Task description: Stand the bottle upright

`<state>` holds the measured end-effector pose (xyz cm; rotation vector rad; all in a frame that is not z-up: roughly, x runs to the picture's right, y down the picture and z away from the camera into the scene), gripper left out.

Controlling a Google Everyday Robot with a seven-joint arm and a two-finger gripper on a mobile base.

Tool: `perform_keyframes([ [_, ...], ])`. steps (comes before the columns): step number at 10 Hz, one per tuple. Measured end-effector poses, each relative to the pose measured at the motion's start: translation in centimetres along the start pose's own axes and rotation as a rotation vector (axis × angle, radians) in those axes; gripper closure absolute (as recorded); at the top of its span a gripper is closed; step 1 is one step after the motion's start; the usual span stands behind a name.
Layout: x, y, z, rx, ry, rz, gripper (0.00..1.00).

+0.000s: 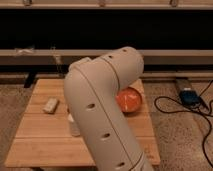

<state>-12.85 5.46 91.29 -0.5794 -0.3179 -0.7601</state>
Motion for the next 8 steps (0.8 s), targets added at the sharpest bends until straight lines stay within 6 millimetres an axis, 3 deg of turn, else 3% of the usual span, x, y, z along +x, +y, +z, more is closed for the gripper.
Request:
perform_keyframes([
  [4, -0.1, 0.2, 0.9, -0.035, 0.015, 0.009, 0.23],
  [5, 0.2, 0.3, 1.8, -0.049, 0.015, 0.026, 0.29],
  [8, 1.3, 0.4, 3.4, -0.074, 0.010, 0.078, 0.58],
])
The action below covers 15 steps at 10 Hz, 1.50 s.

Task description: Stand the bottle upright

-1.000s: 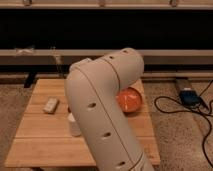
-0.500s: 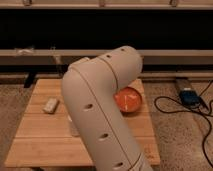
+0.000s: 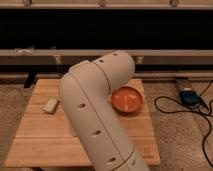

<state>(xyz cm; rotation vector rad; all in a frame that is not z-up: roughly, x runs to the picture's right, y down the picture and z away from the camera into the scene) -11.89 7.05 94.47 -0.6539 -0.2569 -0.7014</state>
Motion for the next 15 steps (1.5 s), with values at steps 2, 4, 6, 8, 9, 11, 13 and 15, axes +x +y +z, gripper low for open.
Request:
perform_keyframes([
  [2, 1.7, 0.4, 0.2, -0.033, 0.001, 0.068, 0.79],
  [4, 3.1, 0.9, 0.0, -0.074, 0.002, 0.136, 0.97],
  [6, 4.3, 1.9, -0.3, -0.105, -0.011, 0.189, 1.00],
  [8, 5.5, 3.2, -0.5, -0.130, -0.029, 0.266, 0.92],
  [9, 6.0, 3.7, -0.5, -0.145, -0.037, 0.313, 0.82],
  [11, 6.8, 4.5, -0.2, -0.183, -0.044, 0.415, 0.62],
  [13, 7.8, 5.5, -0.1, -0.202, -0.049, 0.512, 0.40],
  [15, 8.1, 5.7, 0.0, -0.208, -0.051, 0.537, 0.24],
])
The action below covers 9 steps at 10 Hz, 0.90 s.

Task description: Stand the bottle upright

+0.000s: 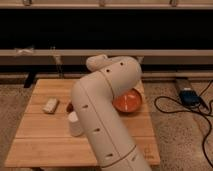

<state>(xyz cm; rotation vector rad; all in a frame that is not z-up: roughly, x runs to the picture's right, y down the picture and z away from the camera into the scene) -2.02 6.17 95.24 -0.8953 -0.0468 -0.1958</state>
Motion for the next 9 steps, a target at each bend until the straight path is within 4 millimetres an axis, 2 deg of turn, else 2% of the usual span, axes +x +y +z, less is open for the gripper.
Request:
perform_keyframes([
  [1, 0.5, 0.0, 0.0, -0.002, 0.000, 0.013, 0.20],
  [7, 3.6, 0.2, 0.6, -0.013, 0.019, 0.074, 0.20],
  [9, 2.8, 0.5, -0.2, -0.001, 0.025, 0.061, 0.20],
])
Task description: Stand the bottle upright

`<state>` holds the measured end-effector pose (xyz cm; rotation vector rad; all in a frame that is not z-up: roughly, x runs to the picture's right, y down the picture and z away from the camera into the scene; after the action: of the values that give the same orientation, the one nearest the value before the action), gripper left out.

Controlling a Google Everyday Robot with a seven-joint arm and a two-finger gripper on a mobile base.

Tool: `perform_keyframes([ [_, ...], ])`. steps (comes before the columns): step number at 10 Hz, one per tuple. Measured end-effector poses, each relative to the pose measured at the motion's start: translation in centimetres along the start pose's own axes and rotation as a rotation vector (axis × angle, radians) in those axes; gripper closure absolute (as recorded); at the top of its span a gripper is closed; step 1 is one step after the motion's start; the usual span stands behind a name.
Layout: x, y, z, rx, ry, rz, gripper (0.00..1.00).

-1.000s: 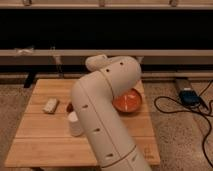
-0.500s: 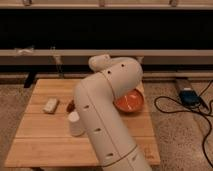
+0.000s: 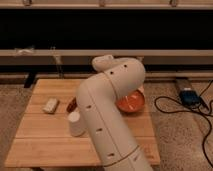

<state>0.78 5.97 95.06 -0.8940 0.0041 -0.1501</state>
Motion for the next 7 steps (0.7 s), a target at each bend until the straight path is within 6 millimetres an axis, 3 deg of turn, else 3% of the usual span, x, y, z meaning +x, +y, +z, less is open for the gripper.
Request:
perform_keyframes([
  [1, -0.6, 0.2, -0.5, 0.007, 0.006, -0.008, 0.20],
  [3, -4.0, 0.9, -1.7, 0.032, 0.040, -0.040, 0.20],
  [7, -7.6, 1.3, -3.3, 0.081, 0.085, -0.069, 0.20],
])
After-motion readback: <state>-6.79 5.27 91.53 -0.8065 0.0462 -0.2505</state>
